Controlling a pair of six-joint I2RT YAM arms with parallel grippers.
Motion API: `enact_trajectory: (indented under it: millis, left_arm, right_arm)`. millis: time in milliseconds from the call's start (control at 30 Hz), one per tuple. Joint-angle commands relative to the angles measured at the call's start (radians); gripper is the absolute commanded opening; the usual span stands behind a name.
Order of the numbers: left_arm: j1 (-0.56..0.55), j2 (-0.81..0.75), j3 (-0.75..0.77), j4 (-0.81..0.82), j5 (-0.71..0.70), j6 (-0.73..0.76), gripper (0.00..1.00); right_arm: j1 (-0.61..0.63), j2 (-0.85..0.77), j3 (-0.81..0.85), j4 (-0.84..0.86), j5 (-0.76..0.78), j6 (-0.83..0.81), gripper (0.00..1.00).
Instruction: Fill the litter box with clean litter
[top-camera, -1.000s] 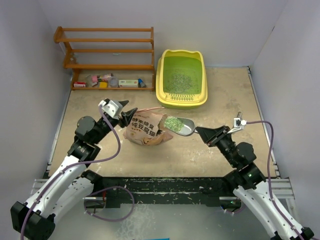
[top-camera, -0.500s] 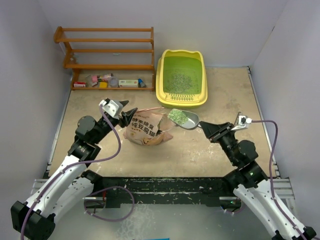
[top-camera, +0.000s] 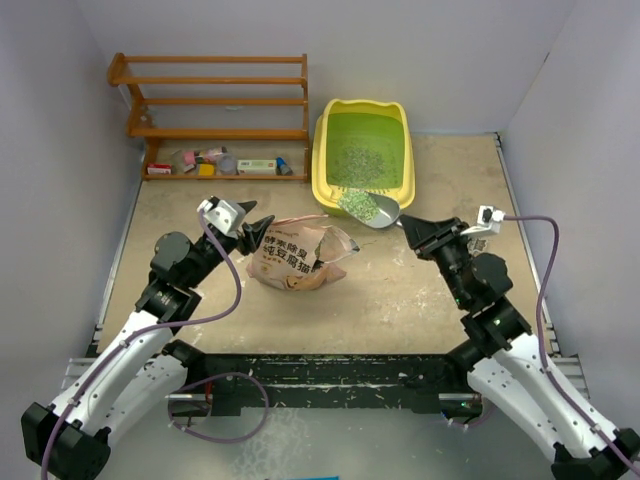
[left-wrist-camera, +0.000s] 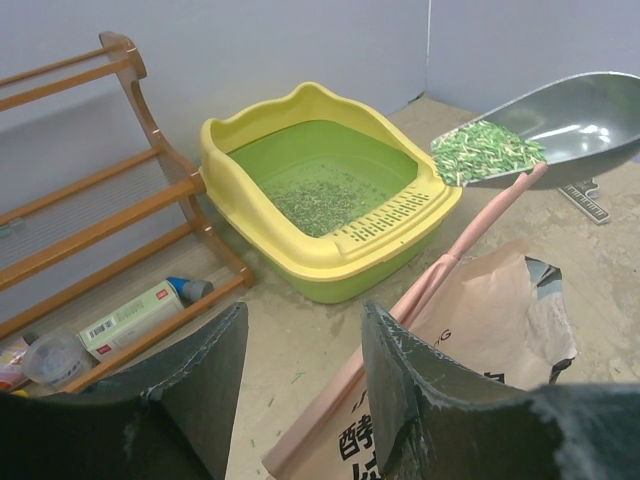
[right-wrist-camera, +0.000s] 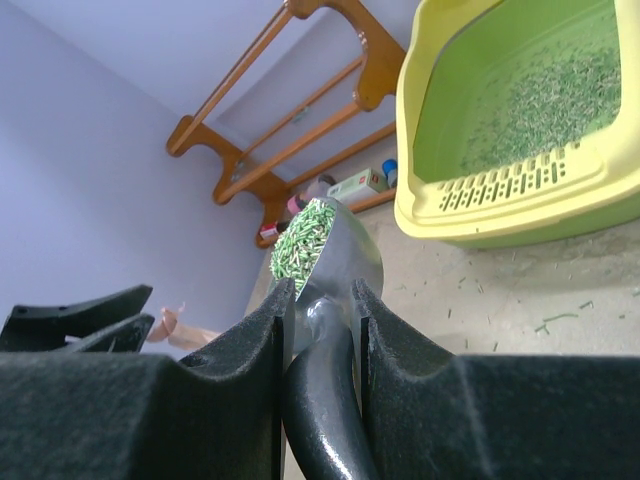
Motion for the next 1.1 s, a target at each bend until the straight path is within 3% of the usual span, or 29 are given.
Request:
enact_trajectory:
  millis: [0,300,567,767,1067]
  left_arm:
    - [0.004,-0.012,0.035,0.021,-0.014,-0.020,0.53]
    - [0.003,-0.010,0.038,0.020,-0.009,-0.027,0.53]
    - [0.003,-0.018,0.042,0.016,-0.003,-0.031,0.53]
    - [0.003,-0.024,0.046,0.010,0.002,-0.029,0.53]
    - [0.004,-0.027,0.050,0.005,0.002,-0.026,0.54]
  right_arm:
    - [-0.004,0.085,0.118,0.171,0.069,-0.036,0.00]
    - [-0.029,0.310,0.255,0.267,0.137,-0.095,0.00]
    - [-0.229,0.511,0.438,0.257,0.034,-0.062,0.00]
    - [-0.349,0.693,0.678,0.121,-0.122,-0.078,0.00]
    - [-0.373,0.905,0.978,-0.135,-0.220,-0.187,0.00]
